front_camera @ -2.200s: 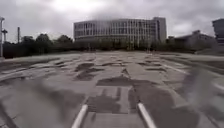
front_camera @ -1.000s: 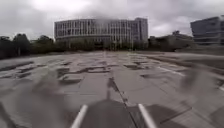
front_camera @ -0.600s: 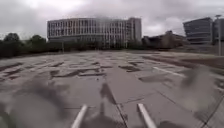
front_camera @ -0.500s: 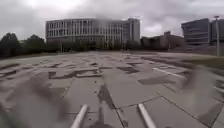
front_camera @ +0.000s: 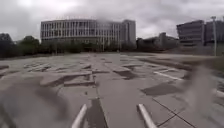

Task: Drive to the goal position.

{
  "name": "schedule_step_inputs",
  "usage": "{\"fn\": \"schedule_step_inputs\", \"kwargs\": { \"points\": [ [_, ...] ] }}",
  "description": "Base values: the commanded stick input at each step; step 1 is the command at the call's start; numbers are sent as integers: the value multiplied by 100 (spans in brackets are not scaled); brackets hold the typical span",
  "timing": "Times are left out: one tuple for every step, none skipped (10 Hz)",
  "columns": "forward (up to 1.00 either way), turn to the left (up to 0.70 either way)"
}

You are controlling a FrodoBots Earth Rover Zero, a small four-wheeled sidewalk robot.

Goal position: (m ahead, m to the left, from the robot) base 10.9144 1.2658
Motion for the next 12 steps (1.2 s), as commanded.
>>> {"fn": "schedule_step_inputs", "kwargs": {
  "points": [
    [100,0],
    [100,0],
    [100,0],
    [100,0],
    [100,0],
    [100,0],
    [100,0],
    [100,0],
    [100,0],
    [100,0],
    [100,0],
    [100,0]
  ]
}}
